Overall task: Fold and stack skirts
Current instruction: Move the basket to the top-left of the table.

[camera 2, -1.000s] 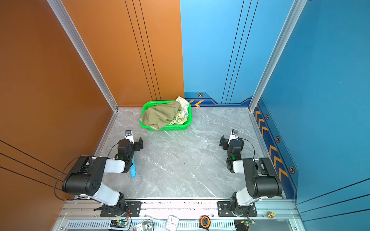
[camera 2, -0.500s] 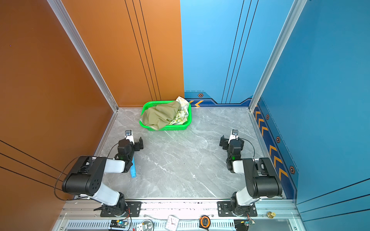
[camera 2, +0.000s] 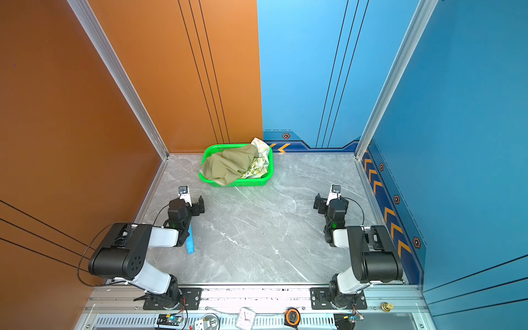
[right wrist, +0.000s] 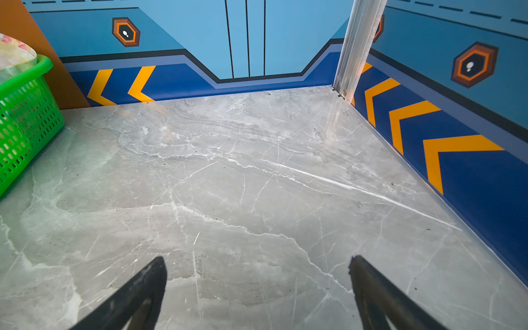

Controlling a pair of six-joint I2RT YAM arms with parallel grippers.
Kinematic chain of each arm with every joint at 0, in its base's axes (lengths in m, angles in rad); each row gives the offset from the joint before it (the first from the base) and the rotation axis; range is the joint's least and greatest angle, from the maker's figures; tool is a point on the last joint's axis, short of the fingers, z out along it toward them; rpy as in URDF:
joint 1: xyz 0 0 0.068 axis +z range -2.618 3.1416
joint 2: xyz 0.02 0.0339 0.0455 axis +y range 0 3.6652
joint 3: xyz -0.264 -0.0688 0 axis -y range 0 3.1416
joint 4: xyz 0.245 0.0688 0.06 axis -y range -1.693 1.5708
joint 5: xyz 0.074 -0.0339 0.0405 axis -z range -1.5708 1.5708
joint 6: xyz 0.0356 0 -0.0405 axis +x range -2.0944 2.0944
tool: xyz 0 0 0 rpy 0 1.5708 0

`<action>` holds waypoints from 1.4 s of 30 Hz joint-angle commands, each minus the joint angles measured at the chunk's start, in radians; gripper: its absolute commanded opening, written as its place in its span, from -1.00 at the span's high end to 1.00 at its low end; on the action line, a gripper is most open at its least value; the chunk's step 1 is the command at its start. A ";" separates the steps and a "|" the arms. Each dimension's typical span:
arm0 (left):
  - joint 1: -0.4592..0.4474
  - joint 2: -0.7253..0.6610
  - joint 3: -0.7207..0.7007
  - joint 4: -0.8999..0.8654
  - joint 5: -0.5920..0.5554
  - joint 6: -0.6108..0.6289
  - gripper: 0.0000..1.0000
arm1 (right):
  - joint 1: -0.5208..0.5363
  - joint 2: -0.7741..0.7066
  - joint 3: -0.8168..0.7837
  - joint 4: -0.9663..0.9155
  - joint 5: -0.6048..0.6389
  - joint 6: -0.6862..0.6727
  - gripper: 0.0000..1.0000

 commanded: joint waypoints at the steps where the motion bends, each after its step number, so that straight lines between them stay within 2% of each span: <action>1: 0.009 -0.003 0.005 -0.009 0.018 0.003 -0.96 | 0.010 0.013 0.001 -0.007 -0.002 0.002 -1.00; 7: -0.052 -0.017 -0.013 0.022 -0.102 0.029 -0.96 | 0.052 -0.020 -0.045 0.055 0.058 -0.031 -1.00; 9: -0.060 -0.032 -0.018 0.023 -0.135 0.027 -0.96 | 0.071 -0.064 -0.033 -0.006 0.088 -0.045 -1.00; 11: -0.070 -0.044 -0.012 0.010 -0.163 0.038 -0.96 | 0.078 -0.137 0.008 -0.157 0.121 -0.031 -1.00; 13: -0.102 -0.101 0.046 -0.151 -0.195 0.069 -0.96 | 0.077 -0.181 0.055 -0.297 0.166 0.017 -1.00; 16: -0.149 -0.204 0.108 -0.288 -0.224 0.112 -0.96 | 0.087 -0.217 0.120 -0.443 0.187 0.052 -0.97; 20: -0.159 -0.354 0.233 -0.579 -0.258 0.041 -0.96 | 0.128 -0.247 0.228 -0.609 0.168 0.096 -0.95; 25: -0.218 -0.414 0.369 -0.791 -0.234 -0.037 -0.98 | 0.200 -0.253 0.347 -0.768 0.138 0.207 -0.90; 29: -0.276 -0.346 0.524 -0.987 -0.246 -0.074 -1.00 | 0.294 -0.168 0.496 -0.879 0.110 0.286 -0.86; 32: -0.277 -0.289 0.646 -1.178 -0.232 -0.104 -0.99 | 0.365 -0.074 0.638 -0.953 0.113 0.319 -0.82; 35: -0.276 -0.237 0.775 -1.322 -0.183 -0.105 -1.00 | 0.429 0.061 0.817 -1.046 0.166 0.351 -0.74; 42: -0.258 -0.224 0.781 -1.375 -0.081 -0.141 -1.00 | 0.499 0.354 1.146 -1.149 0.199 0.393 -0.59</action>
